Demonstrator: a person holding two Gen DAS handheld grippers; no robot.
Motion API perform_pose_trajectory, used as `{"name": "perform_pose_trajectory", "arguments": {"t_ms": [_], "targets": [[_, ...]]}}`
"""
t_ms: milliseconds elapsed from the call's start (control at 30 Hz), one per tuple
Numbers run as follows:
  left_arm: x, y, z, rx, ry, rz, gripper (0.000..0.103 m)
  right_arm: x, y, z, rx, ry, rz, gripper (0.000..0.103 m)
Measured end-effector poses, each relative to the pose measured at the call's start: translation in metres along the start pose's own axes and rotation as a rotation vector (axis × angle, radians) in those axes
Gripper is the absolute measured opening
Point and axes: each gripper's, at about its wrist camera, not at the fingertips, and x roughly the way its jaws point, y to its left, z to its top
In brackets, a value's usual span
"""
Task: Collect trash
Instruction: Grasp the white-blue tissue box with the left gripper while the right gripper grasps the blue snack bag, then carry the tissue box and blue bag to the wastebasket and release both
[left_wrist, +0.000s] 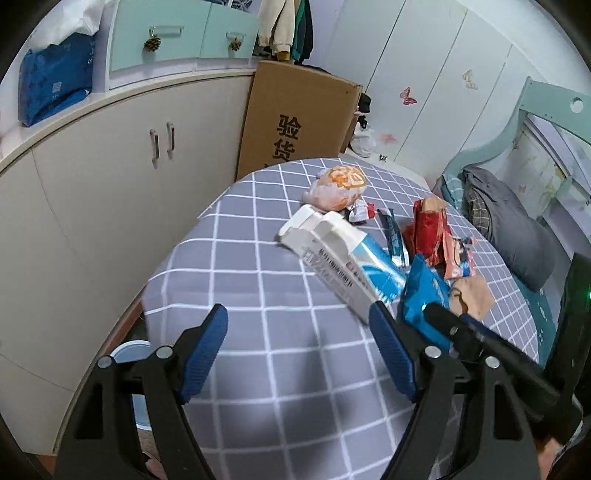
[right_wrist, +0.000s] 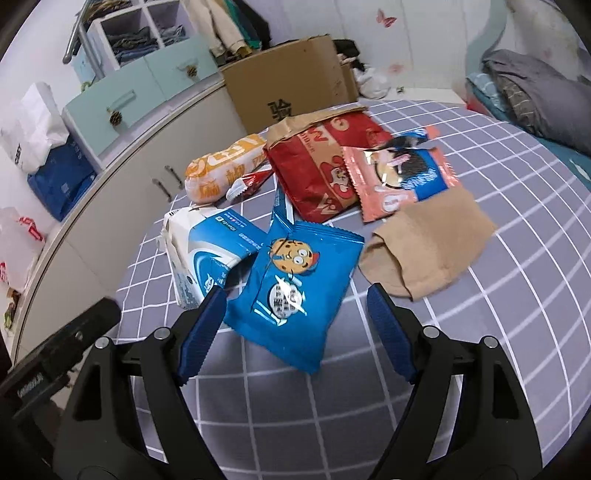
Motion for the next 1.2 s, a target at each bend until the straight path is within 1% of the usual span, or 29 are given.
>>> {"name": "perform_pose_trajectory", "arguments": {"t_ms": [33,67,100,133,167,200,300,333,400,433,467,500,533,567,600,633,667,767,967,1033,1133,1200], "targets": [[0.002,-0.002,0.002,-0.01,-0.008,0.012,0.077,0.002,-0.002,0.002,-0.002,0.004,0.013,0.075],[0.006,-0.006,0.003,-0.02,-0.013,0.011,0.077,0.0,0.0,0.001,-0.002,0.004,0.015,0.07],[0.01,-0.01,0.005,-0.02,-0.006,-0.002,0.077,0.003,-0.002,0.002,-0.007,0.015,0.017,0.057],[0.015,-0.015,0.006,-0.016,0.006,-0.013,0.077,0.005,-0.004,0.002,-0.002,0.025,0.027,0.048],[0.021,-0.021,0.007,-0.007,0.017,-0.015,0.077,0.004,-0.007,0.003,0.007,0.021,0.029,0.041],[0.026,-0.025,0.008,0.0,0.022,-0.009,0.077,0.004,-0.008,0.004,0.002,0.025,0.029,0.03],[0.043,-0.033,0.01,-0.009,0.052,0.021,0.077,0.005,-0.016,0.004,0.025,0.035,0.061,0.027],[0.051,-0.035,0.011,-0.017,0.082,0.018,0.077,0.004,-0.017,0.005,0.025,0.034,0.064,0.027],[0.058,-0.037,0.012,-0.022,0.102,0.023,0.067,0.003,-0.018,0.005,0.029,0.035,0.074,0.025],[0.06,-0.039,0.012,-0.007,0.104,0.05,0.06,0.003,-0.019,0.005,0.029,0.036,0.079,0.024],[0.06,-0.04,0.012,0.004,0.1,0.055,0.048,0.003,-0.019,0.005,0.029,0.036,0.082,0.024],[0.059,-0.04,0.012,0.005,0.104,0.035,0.043,0.003,-0.019,0.005,0.028,0.035,0.084,0.022],[0.059,-0.038,0.012,-0.012,0.119,-0.002,0.032,0.002,-0.019,0.005,0.025,0.033,0.085,0.021],[0.057,-0.037,0.012,-0.022,0.125,-0.016,0.021,0.001,-0.018,0.004,0.022,0.032,0.086,0.02],[0.055,-0.038,0.011,-0.017,0.124,-0.006,0.018,0.001,-0.017,0.005,0.018,0.029,0.086,0.018],[0.053,-0.038,0.011,-0.004,0.114,0.014,0.012,-0.001,-0.016,0.004,0.011,0.021,0.082,0.015],[0.049,-0.035,0.01,0.003,0.099,0.028,0.01,-0.002,-0.015,0.005,0.006,0.014,0.078,0.013],[0.043,-0.022,0.008,-0.036,0.097,-0.012,0.006,-0.012,-0.008,0.003,-0.026,-0.025,0.064,0.011],[0.007,0.004,-0.005,-0.064,0.047,-0.048,0.006,-0.034,0.004,-0.002,-0.043,-0.077,0.063,0.01],[-0.005,0.014,-0.008,-0.074,0.029,-0.049,0.006,-0.043,0.008,-0.003,-0.047,-0.092,0.068,0.01],[-0.029,0.037,-0.014,-0.106,-0.017,-0.041,0.006,-0.054,0.023,-0.005,-0.063,-0.111,0.092,0.01],[-0.049,0.056,-0.021,-0.13,-0.066,-0.014,0.006,-0.059,0.039,-0.009,-0.085,-0.113,0.124,0.01]]}}
